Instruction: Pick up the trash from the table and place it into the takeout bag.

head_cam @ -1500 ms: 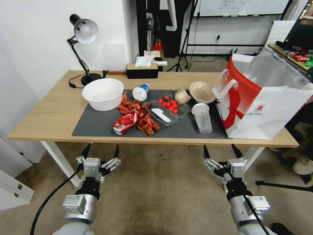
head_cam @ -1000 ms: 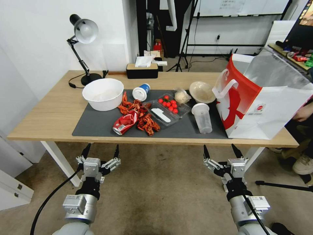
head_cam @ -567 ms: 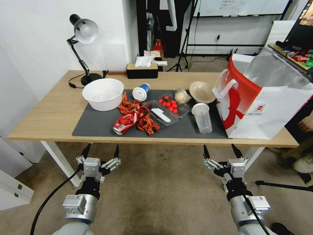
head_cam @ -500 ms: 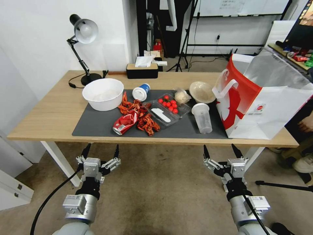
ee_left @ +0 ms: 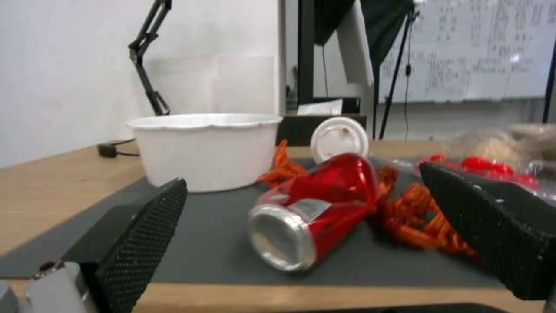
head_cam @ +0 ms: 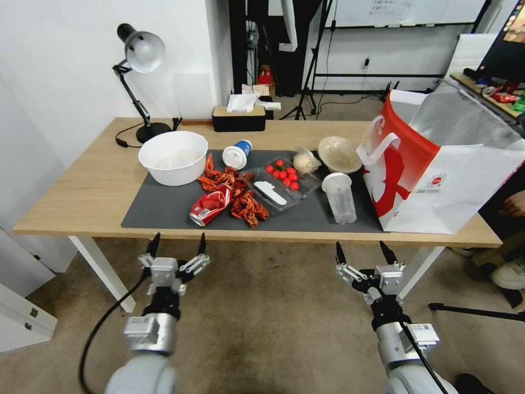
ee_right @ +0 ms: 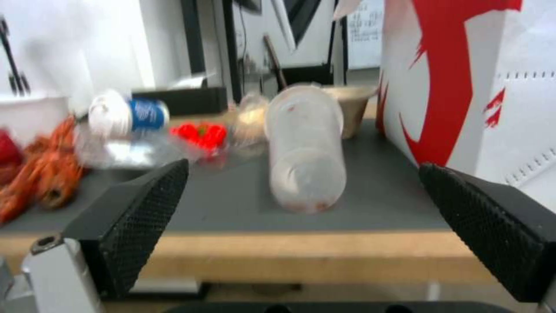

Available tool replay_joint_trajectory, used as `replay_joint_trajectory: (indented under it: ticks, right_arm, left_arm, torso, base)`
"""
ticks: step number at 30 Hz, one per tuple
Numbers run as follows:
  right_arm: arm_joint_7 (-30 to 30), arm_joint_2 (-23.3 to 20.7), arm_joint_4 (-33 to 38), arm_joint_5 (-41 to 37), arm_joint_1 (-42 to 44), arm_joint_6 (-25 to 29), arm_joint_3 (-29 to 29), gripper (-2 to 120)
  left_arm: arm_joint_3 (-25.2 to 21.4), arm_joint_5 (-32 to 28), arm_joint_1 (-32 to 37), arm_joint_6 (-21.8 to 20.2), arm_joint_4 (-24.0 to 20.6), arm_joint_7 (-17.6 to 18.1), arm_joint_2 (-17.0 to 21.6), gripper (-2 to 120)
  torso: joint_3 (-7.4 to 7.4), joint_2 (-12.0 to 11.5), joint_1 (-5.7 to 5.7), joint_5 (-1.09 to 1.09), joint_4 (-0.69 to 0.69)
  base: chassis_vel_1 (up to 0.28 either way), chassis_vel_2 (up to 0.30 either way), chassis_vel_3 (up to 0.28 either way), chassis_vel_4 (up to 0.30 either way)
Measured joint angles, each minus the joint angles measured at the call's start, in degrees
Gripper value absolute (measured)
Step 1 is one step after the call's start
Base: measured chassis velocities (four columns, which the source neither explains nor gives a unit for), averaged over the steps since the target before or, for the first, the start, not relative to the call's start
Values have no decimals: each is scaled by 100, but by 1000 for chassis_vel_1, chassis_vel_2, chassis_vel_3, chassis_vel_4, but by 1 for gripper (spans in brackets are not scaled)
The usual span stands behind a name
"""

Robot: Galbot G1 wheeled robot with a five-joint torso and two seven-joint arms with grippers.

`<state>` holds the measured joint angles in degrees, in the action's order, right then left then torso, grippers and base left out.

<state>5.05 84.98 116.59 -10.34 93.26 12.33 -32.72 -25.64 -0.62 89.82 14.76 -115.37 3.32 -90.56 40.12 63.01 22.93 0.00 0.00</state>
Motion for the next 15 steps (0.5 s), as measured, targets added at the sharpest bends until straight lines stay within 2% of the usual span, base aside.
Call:
replay_joint_trajectory:
  ticks: [1,3,15]
  right_arm:
    - [-11,-56,-29,-114,-61,38,-56,100]
    - [-49,-77,13,-148,-72,38,-80,100]
    - [-369,-120,220,-178,23,-132,-47,100]
  left_arm:
    - [37,-20,-33,168,42,-13,40,100]
    - [34,-32,47,212,30,-30,81,100]
    - [-109,-83,469,232,-249,-182,203,100]
  torso:
    - [1,0,2,1,-3]
    - [0,0,2,1,-1]
    - [-1,2,-2,0,0]
  base:
    - [0,0,0,0]
    - [0,0,0,0]
    - [0,0,0,0]
